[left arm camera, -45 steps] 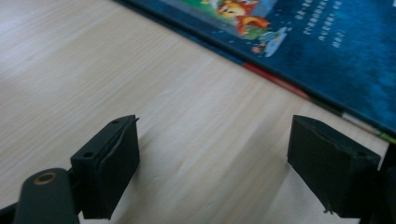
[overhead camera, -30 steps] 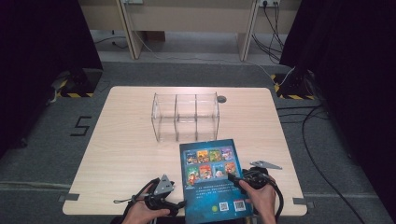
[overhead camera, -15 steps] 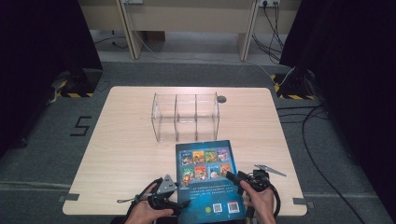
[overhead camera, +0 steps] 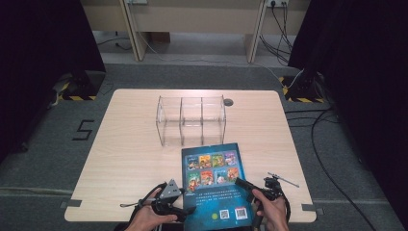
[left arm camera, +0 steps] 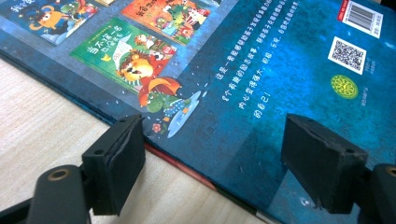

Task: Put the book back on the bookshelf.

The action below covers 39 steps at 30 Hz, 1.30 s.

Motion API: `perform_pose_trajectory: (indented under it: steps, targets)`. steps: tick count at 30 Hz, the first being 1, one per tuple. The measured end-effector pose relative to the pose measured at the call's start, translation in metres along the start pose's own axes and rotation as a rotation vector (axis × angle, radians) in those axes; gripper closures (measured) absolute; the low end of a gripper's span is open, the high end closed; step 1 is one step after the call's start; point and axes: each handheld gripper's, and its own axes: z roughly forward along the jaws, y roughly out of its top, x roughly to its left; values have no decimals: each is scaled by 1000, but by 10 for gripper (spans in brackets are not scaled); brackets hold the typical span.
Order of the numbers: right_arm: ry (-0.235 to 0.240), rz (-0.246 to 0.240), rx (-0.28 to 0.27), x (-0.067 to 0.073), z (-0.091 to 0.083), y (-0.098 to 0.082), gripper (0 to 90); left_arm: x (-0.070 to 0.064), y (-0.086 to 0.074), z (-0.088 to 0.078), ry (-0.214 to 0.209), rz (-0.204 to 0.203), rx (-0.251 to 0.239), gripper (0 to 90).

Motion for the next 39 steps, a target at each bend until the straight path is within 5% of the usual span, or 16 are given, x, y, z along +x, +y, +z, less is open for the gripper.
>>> perform_pose_trajectory:
  steps: [5,8,11,13,21,28,31,34,39]
  targets:
    - [0,-114,85,-2,-6,4,627,3,-1,-2,1,-6,-4,214]
    - [24,-131,120,-2,-9,4,638,4,-1,-2,6,-13,-5,202]
    - [55,-152,113,-2,-11,6,652,6,-2,-3,-3,-31,-12,196]
    - [112,-198,83,1,-17,7,667,8,-3,-3,-20,-57,-25,189]
    - [184,-376,43,18,-29,12,671,14,-4,-4,-58,-111,-52,154]
    - [182,-347,56,15,-27,11,673,12,-4,-3,-49,-107,-58,142]
    - [254,-298,79,19,-22,10,689,15,-5,-3,-74,-135,-79,159]
    - [249,-333,151,30,-11,6,681,17,-4,-4,-72,-153,-72,175]
    - [239,-371,153,34,-11,7,678,19,-5,-5,-72,-163,-76,212]
